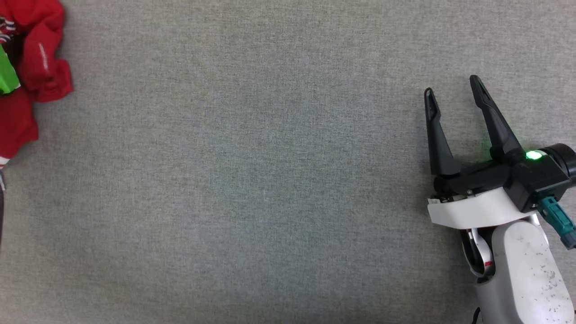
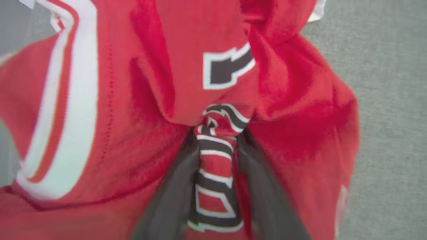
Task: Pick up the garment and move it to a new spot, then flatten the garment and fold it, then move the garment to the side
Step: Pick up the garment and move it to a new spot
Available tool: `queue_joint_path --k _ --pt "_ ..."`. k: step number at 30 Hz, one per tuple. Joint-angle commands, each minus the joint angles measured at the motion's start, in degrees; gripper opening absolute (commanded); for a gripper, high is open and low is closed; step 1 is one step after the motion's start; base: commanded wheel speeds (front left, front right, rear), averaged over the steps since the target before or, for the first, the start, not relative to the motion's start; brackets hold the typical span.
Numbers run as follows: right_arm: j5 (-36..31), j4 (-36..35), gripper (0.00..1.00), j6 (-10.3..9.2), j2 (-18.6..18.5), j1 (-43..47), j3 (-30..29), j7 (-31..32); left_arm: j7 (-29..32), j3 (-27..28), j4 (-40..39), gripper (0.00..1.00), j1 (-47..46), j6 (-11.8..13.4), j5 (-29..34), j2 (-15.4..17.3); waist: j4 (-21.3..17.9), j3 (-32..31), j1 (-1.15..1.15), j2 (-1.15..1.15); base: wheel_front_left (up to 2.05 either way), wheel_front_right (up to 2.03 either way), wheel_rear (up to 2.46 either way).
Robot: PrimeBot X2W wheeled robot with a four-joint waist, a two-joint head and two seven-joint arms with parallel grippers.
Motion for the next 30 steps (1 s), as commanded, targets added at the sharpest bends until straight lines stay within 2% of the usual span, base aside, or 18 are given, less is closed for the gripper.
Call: queue_joint_path --k 1,2,3,6,7,15,23,28,30 --pt "-0.3 1.4 1.0 -0.06 -0.5 -0.1 -0.4 -0.1 -1.6 -1.2 1.7 0.0 1.8 0.0 0.6 -2.1 0.3 -1.1 0.0 0.62 0.0 0.0 0.0" --pt "-0.3 1.6 1.0 -0.06 -0.5 0.0 -0.4 -0.1 -3.8 -1.0 1.8 0.0 2.0 0.0 0.9 -2.1 0.4 -1.7 0.0 0.62 0.0 0.0 0.0" --pt "-0.3 2.0 1.0 -0.06 -0.4 0.2 -0.5 -0.1 -8.7 -0.8 1.7 0.0 2.1 -0.1 1.8 -1.8 0.5 -3.2 0.0 0.62 0.0 0.0 0.0" --pt "-0.2 2.7 1.0 -0.06 -0.4 0.6 -0.7 -0.1 -15.5 -0.9 1.4 0.0 2.6 -0.1 3.5 -1.2 0.8 -5.7 0.0 0.62 0.0 0.0 0.0" --pt "0.0 3.4 1.0 -0.06 -0.4 1.3 -0.9 -0.1 -20.9 -1.0 1.4 0.0 3.7 -0.1 4.5 -1.0 1.0 -8.9 0.0 0.62 0.0 0.0 0.0" --pt "1.9 5.6 1.0 -0.06 -0.4 4.4 -3.2 -0.1 -32.7 -1.8 -1.4 0.0 6.0 0.1 8.2 -0.7 1.2 -18.3 0.0 0.62 0.0 0.0 0.0" --pt "3.5 7.2 1.0 -0.06 -0.4 7.9 -5.7 -0.1 -39.7 -5.6 -8.8 0.0 7.7 1.1 14.5 -0.1 0.2 -26.4 0.0 0.62 0.0 0.0 0.0" --pt "4.3 7.6 1.0 -0.06 -0.4 8.7 -7.9 -0.1 -40.7 -9.1 -15.2 0.0 7.9 1.0 17.8 -0.3 -1.6 -29.4 0.0 0.62 0.0 0.0 0.0" --pt "4.4 7.7 1.0 -0.06 -0.4 9.0 -8.7 -0.1 -40.6 -9.9 -17.6 0.0 7.8 1.1 17.9 -1.5 -2.6 -30.2 0.0 0.62 0.0 0.0 0.0"
